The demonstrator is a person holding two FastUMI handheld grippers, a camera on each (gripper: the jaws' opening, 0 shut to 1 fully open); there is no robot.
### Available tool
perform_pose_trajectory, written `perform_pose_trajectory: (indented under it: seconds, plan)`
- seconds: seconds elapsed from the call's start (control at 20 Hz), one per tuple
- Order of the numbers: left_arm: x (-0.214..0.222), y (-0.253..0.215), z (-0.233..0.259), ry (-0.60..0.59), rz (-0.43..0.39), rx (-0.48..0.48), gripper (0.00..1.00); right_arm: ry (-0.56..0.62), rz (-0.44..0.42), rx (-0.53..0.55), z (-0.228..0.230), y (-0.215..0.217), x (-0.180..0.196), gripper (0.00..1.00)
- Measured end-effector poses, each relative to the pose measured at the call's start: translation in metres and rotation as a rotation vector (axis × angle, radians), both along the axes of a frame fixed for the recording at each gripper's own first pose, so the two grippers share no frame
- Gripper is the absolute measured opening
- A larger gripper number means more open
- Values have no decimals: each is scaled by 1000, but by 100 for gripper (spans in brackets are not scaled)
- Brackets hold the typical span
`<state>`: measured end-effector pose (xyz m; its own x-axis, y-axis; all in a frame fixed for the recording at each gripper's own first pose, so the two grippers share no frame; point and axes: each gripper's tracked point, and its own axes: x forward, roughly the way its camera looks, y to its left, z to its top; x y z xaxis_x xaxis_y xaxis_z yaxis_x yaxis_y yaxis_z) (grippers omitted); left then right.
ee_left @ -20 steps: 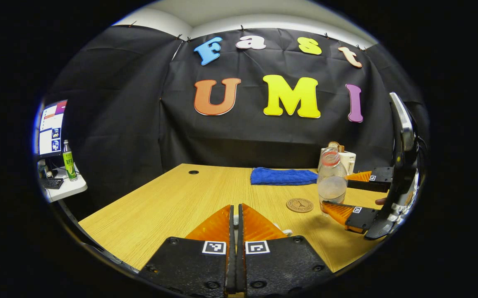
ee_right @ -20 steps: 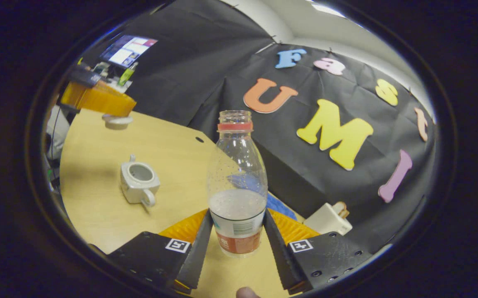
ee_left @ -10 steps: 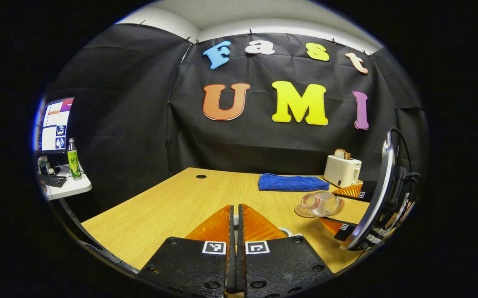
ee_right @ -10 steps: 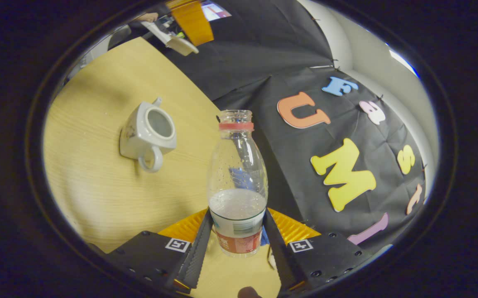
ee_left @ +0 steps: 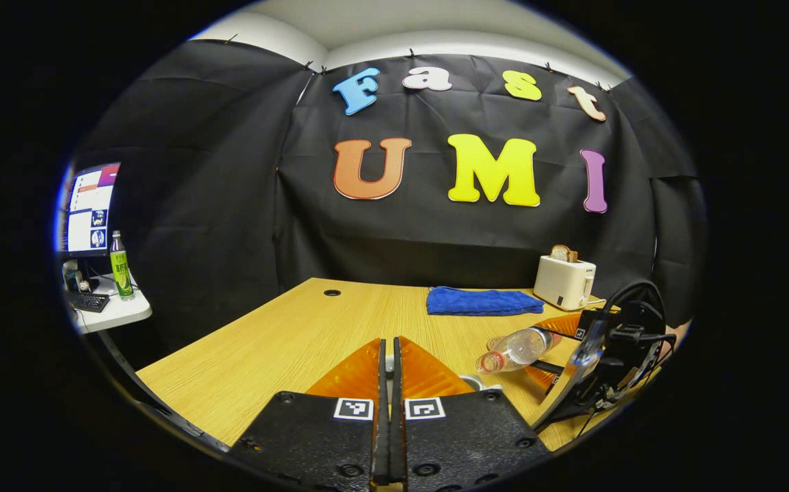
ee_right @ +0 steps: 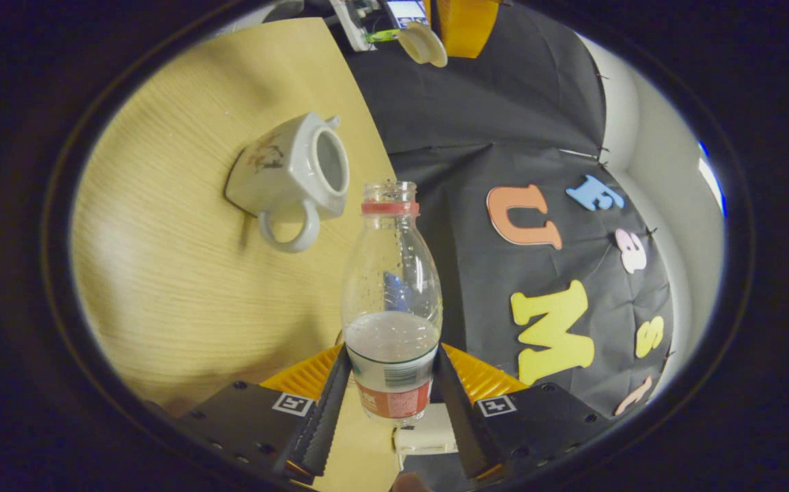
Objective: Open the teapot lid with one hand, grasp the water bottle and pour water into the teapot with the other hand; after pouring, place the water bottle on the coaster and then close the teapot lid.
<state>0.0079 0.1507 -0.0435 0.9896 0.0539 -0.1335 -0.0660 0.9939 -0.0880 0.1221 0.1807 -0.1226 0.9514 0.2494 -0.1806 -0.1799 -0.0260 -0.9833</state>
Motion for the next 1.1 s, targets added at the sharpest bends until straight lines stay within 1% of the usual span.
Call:
perform_pose_trajectory:
  seconds: [0.2,0.5,0.55,0.7,1.1]
  plan:
    - [0,1,0,-3,0,0,3,-31,25,-51,6,5,0,72]
    - [-1,3,0,-3,-1,-6,3,-116,52,-157,20,7,3,71]
    - [-1,2,1,-4,-1,-6,3,-119,55,-168,20,7,3,72]
    - [-2,3,1,-5,1,-5,3,-159,76,-201,27,11,2,71]
    - [-2,4,2,-5,-2,-4,3,-198,98,-248,38,18,7,72]
